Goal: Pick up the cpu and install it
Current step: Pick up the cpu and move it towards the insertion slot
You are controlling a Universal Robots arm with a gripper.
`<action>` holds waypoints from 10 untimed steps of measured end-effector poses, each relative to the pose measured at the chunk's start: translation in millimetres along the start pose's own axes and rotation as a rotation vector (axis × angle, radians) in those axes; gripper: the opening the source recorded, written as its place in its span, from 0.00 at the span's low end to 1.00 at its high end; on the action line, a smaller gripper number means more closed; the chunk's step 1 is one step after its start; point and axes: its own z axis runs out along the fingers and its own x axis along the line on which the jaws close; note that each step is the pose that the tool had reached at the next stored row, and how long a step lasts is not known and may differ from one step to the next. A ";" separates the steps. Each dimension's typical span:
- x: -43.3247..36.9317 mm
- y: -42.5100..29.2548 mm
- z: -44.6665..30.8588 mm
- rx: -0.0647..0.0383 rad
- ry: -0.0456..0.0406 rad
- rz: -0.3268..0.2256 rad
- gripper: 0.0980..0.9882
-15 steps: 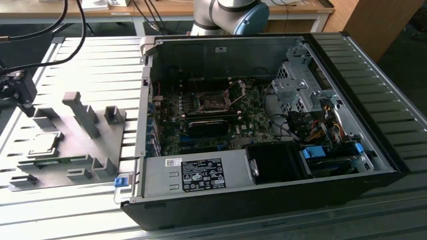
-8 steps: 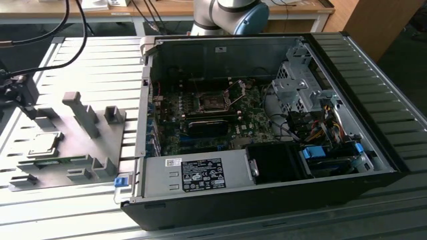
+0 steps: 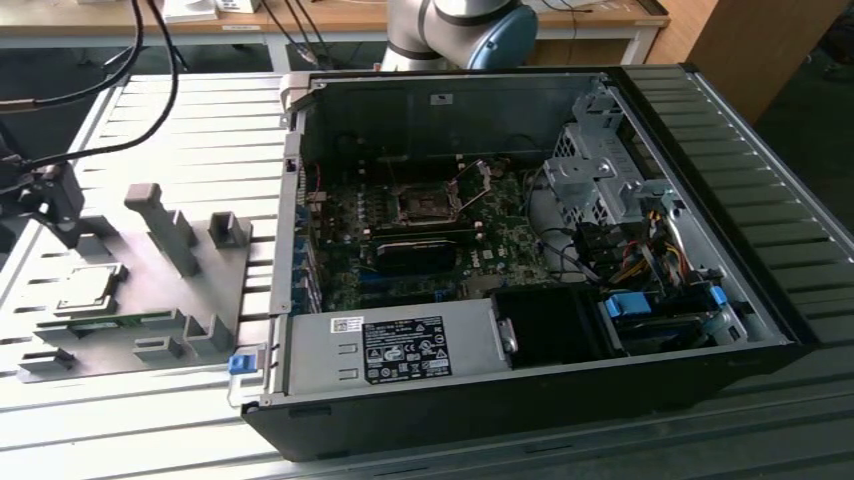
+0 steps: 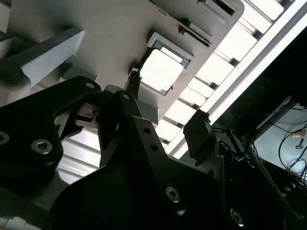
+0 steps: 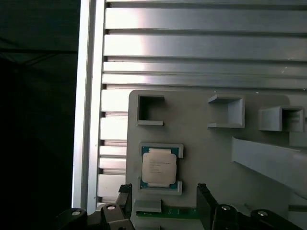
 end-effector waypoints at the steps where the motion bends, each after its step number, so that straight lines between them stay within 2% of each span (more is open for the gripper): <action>1: 0.7 0.0 1.8 0.000 0.0000 0.003 0.62; 8: 4.0 -0.6 14.8 0.000 -0.0009 0.010 0.63; 9: 4.0 -0.7 16.6 0.000 -0.0010 0.010 0.70; 10: 4.1 -0.8 18.4 0.000 -0.0010 0.010 0.70</action>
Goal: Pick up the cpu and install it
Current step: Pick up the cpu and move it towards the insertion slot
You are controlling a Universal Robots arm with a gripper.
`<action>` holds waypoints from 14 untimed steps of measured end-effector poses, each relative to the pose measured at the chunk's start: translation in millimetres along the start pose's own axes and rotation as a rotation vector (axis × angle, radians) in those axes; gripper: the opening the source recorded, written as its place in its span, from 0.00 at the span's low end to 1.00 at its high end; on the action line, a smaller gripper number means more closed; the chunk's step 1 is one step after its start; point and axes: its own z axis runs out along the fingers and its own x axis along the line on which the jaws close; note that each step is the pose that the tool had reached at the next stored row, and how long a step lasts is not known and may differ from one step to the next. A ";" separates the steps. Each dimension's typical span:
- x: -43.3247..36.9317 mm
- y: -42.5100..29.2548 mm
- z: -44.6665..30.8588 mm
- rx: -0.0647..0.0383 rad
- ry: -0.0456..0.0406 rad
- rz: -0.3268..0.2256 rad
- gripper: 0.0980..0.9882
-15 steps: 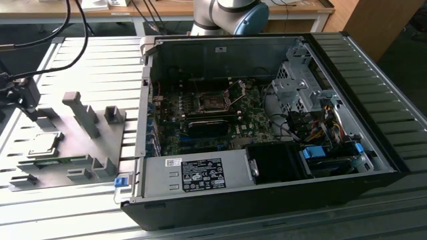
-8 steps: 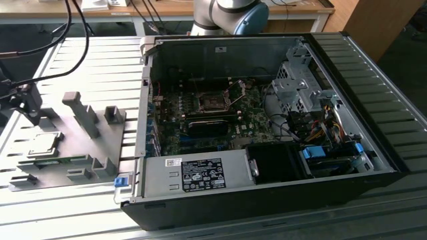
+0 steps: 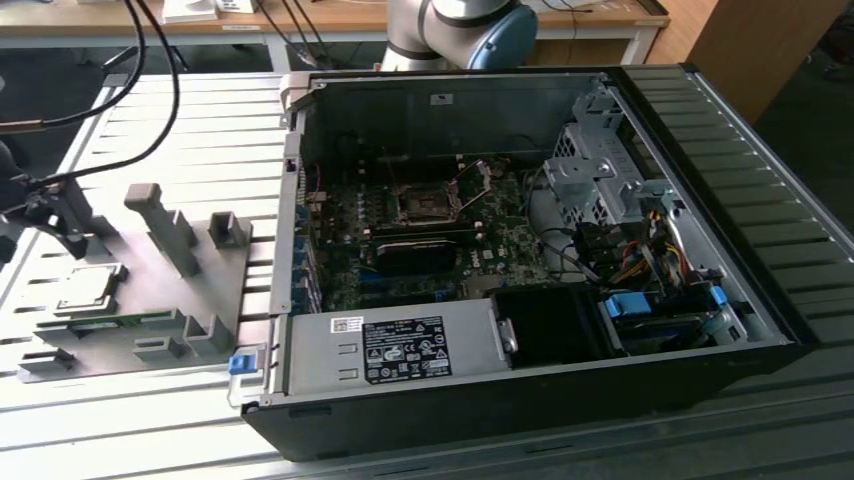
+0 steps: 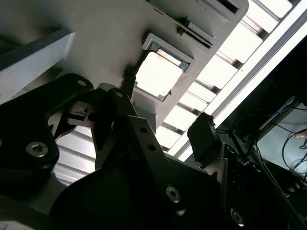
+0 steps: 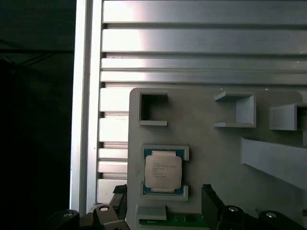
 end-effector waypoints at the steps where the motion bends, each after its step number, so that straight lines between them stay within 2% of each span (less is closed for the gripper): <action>1: 0.0 -0.1 1.7 0.000 0.0001 0.000 0.70; 10: -0.1 -0.6 16.6 -0.001 -0.0013 0.007 0.70; 14: 0.1 -0.9 21.8 -0.001 -0.0050 0.006 0.70</action>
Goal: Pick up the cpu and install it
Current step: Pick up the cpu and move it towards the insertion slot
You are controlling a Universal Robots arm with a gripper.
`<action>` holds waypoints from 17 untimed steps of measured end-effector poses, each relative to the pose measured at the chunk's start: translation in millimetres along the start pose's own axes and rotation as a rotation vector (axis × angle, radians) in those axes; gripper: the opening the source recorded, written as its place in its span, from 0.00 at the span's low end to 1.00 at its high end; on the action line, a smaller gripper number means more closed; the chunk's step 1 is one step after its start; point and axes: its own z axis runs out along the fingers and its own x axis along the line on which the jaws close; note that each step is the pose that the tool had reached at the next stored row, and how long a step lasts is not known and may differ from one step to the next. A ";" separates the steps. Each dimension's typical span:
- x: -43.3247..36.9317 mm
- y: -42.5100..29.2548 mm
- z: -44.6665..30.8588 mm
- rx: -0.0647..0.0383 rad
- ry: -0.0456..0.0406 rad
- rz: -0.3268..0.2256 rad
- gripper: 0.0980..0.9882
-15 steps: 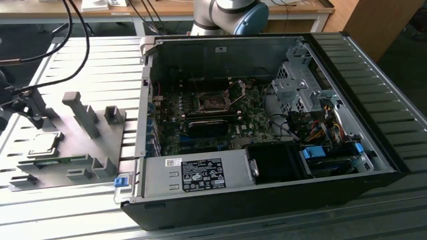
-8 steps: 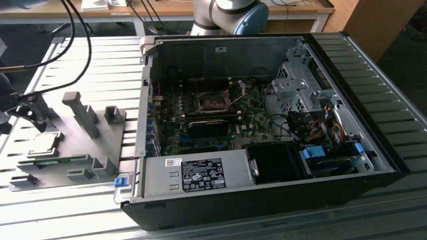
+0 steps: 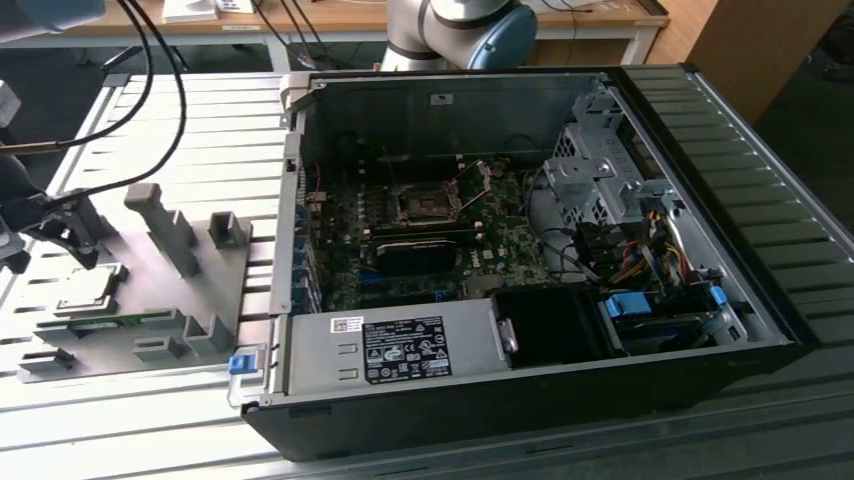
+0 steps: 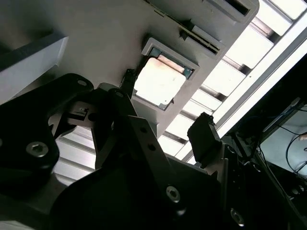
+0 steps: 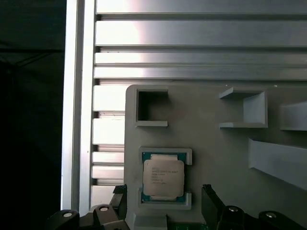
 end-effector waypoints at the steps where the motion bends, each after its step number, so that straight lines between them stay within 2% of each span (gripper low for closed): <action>1: 0.2 0.0 1.1 0.000 -0.0012 0.000 0.70; 4: 0.4 -0.2 4.9 -0.001 -0.0052 0.000 0.70; 17: 0.8 -1.3 25.2 -0.002 -0.0081 -0.002 0.70</action>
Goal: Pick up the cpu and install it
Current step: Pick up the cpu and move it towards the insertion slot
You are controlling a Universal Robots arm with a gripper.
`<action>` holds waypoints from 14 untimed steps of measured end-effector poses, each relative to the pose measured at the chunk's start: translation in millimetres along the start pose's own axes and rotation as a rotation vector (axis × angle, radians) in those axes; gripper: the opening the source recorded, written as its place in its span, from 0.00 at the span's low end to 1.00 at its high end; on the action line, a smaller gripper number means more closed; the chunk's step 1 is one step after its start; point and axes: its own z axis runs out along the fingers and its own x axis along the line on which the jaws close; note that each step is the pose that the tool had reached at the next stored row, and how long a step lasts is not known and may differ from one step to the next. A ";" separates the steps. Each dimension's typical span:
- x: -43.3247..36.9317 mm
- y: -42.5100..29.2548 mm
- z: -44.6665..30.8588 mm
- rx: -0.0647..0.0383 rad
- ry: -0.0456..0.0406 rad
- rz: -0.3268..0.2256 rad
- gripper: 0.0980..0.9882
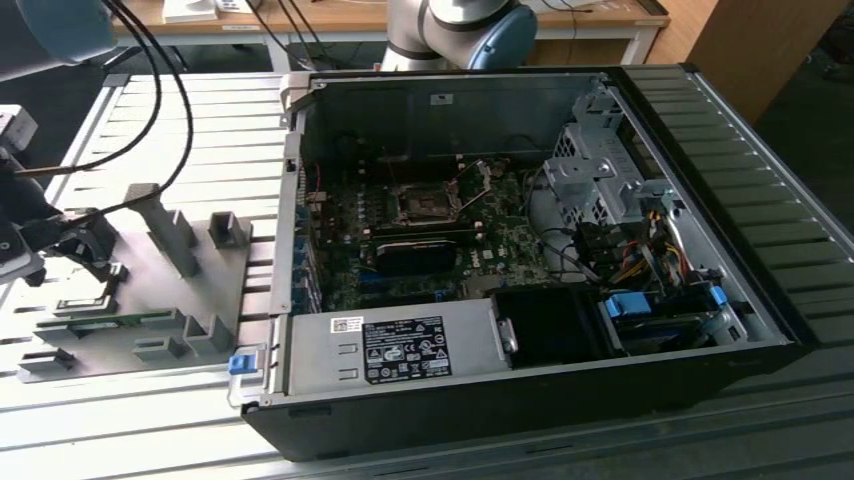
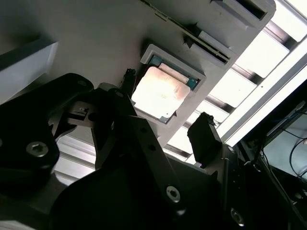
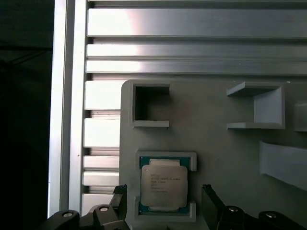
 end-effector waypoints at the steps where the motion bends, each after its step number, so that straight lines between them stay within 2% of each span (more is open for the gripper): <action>1: 0.0 -0.1 1.2 0.000 -0.0001 -0.003 0.70; 8: 0.2 -0.5 9.7 0.000 0.0003 -0.015 0.70; 14: 0.7 0.1 14.2 0.000 0.0004 -0.015 0.70</action>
